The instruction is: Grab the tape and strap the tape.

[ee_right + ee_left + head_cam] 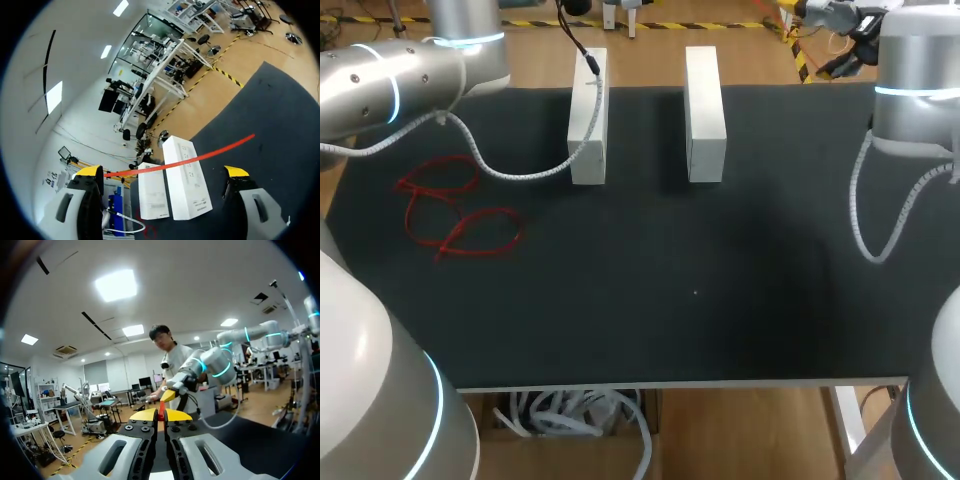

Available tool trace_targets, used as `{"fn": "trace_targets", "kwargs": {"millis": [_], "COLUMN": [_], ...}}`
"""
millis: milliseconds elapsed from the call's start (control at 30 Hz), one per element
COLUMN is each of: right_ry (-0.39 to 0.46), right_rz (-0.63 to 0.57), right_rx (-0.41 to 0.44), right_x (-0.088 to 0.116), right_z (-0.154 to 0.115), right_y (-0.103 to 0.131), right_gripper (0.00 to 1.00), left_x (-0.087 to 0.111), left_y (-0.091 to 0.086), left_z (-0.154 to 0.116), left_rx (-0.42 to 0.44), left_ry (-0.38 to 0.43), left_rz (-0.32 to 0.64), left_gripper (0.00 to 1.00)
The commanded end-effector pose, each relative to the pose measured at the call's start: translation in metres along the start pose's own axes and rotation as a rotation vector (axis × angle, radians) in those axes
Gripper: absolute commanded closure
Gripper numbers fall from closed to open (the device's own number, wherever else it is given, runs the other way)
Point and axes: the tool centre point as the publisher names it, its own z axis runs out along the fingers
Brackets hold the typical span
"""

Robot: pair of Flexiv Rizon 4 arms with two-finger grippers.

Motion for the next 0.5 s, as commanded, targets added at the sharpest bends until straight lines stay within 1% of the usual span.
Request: {"fn": "trace_targets", "kwargs": {"millis": [33, 67, 100, 133, 167, 200, 267, 300, 333, 400, 433, 500], "right_ry": [0.198, 0.204, 0.193, 0.195, 0.210, 0.198, 0.189, 0.161, 0.130, 0.081, 0.069, 0.063], "right_rz": [0.277, 0.367, 0.343, 0.294, 0.302, 0.264, 0.314, 0.368, 0.394, 0.395, 0.404, 0.368], "right_rx": [-0.151, -0.143, -0.161, -0.163, -0.169, -0.204, -0.258, -0.298, -0.324, -0.406, -0.420, -0.453], "right_x": [-0.012, -0.013, -0.014, -0.014, -0.013, -0.012, -0.013, -0.015, -0.017, -0.019, -0.020, -0.018], "right_z": [0.002, 0.003, 0.003, 0.003, 0.003, 0.002, 0.001, -0.001, -0.002, -0.006, -0.007, -0.009], "right_y": [-0.012, -0.012, -0.012, -0.011, -0.012, -0.011, -0.007, -0.005, -0.003, 0.001, 0.002, 0.006], "right_gripper": [0.00, 0.00, 0.00, 0.00, 0.00, 0.00, 0.00, 0.00, 0.00, 0.00, 0.00, 0.00], "left_x": [0.001, 0.001, 0.001, 0.001, 0.001, 0.001, 0.001, 0.001, 0.001, 0.001, 0.001, 0.001], "left_y": [-0.001, -0.001, -0.001, -0.001, -0.001, -0.001, -0.001, -0.001, -0.001, -0.001, -0.001, -0.001], "left_z": [0.000, 0.000, 0.000, 0.000, 0.000, 0.000, 0.000, 0.000, 0.000, 0.000, 0.000, 0.000], "left_rx": [-0.002, -0.002, -0.002, -0.002, -0.002, -0.002, -0.002, -0.002, -0.002, -0.002, -0.002, -0.002], "left_ry": [0.000, 0.000, 0.000, 0.000, 0.000, 0.000, 0.000, 0.000, 0.000, 0.000, 0.000, 0.000], "left_rz": [-0.001, -0.001, -0.001, -0.001, -0.001, -0.001, -0.001, -0.001, -0.001, -0.001, -0.001, -0.001], "left_gripper": [1.00, 1.00, 1.00, 1.00, 1.00, 1.00, 1.00, 1.00, 1.00, 1.00, 1.00, 1.00]}}
